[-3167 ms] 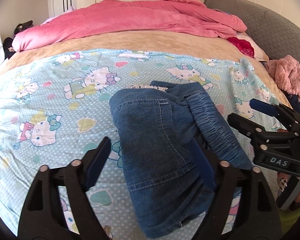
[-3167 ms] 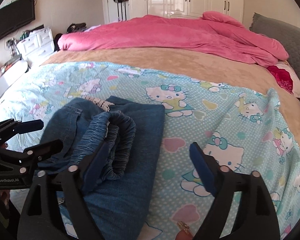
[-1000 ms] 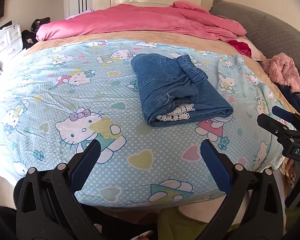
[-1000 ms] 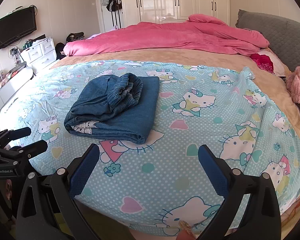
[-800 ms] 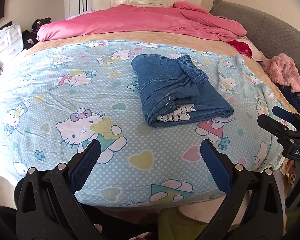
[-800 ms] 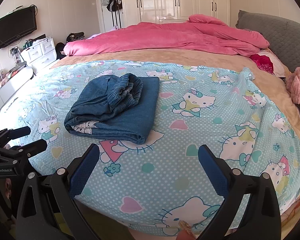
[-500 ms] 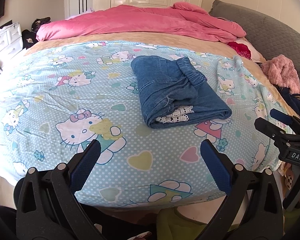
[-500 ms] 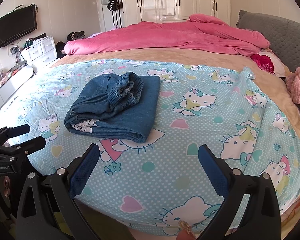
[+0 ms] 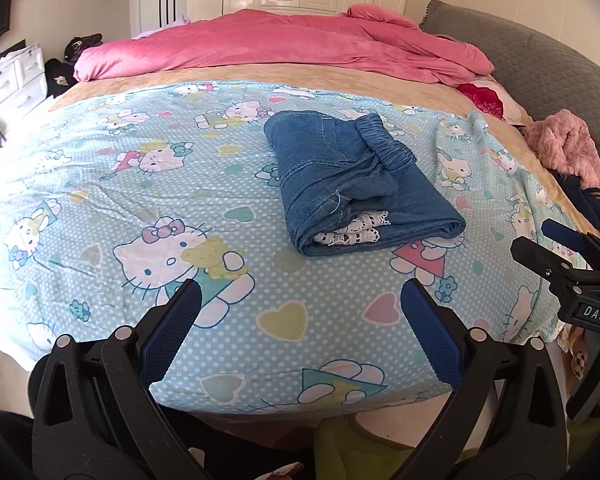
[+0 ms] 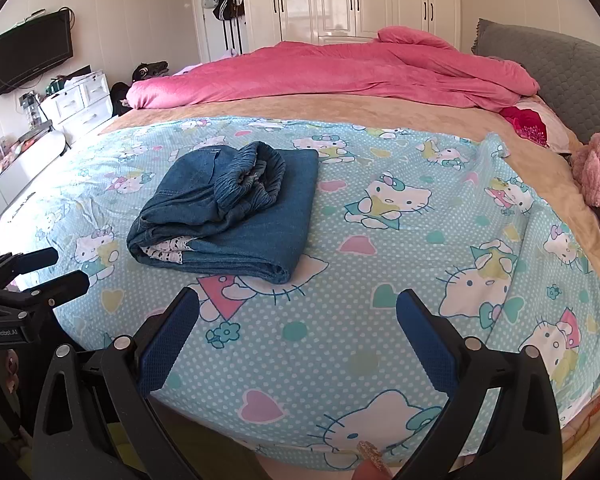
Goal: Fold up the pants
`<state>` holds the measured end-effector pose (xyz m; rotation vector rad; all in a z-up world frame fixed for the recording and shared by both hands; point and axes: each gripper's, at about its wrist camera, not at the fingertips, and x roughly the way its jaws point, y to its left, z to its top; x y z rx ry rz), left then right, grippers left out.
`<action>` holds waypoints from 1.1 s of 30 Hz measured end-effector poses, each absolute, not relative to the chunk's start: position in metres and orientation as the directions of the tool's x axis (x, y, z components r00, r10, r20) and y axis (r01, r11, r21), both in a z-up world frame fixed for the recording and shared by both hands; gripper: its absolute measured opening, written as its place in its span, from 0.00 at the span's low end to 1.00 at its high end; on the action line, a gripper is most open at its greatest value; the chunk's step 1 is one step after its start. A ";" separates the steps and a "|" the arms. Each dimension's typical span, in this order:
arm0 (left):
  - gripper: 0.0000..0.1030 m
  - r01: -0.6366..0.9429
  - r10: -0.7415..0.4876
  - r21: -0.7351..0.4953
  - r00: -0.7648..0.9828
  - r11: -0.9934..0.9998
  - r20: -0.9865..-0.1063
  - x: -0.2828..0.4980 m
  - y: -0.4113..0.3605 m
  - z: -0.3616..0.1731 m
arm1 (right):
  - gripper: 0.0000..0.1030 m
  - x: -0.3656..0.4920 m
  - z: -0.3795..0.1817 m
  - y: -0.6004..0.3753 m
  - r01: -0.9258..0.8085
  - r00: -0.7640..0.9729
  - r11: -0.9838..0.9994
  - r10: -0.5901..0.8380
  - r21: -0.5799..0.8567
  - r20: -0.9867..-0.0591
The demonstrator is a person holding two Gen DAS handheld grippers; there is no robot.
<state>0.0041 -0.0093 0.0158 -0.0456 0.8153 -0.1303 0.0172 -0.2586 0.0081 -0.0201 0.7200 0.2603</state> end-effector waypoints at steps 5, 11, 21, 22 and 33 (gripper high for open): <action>0.91 0.094 -0.131 -0.091 0.676 0.991 -0.725 0.005 -0.009 0.015 | 0.96 0.017 0.008 -0.259 -0.241 0.721 0.968 0.228 0.072 -0.655; 0.91 0.091 -0.130 -0.092 0.677 0.992 -0.725 0.005 -0.008 0.015 | 0.96 0.017 0.008 -0.259 -0.239 0.721 0.968 0.226 0.070 -0.655; 0.91 0.088 -0.128 -0.093 0.671 0.992 -0.730 0.005 -0.007 0.014 | 0.96 0.018 0.006 -0.261 -0.232 0.718 0.970 0.220 0.071 -0.660; 0.91 0.088 -0.130 -0.096 0.670 0.991 -0.731 0.005 -0.007 0.014 | 0.96 0.018 0.006 -0.261 -0.231 0.718 0.970 0.220 0.072 -0.660; 0.91 0.081 -0.138 -0.112 0.665 0.990 -0.734 0.007 -0.002 0.013 | 0.96 0.019 0.003 -0.263 -0.219 0.718 0.973 0.210 0.072 -0.663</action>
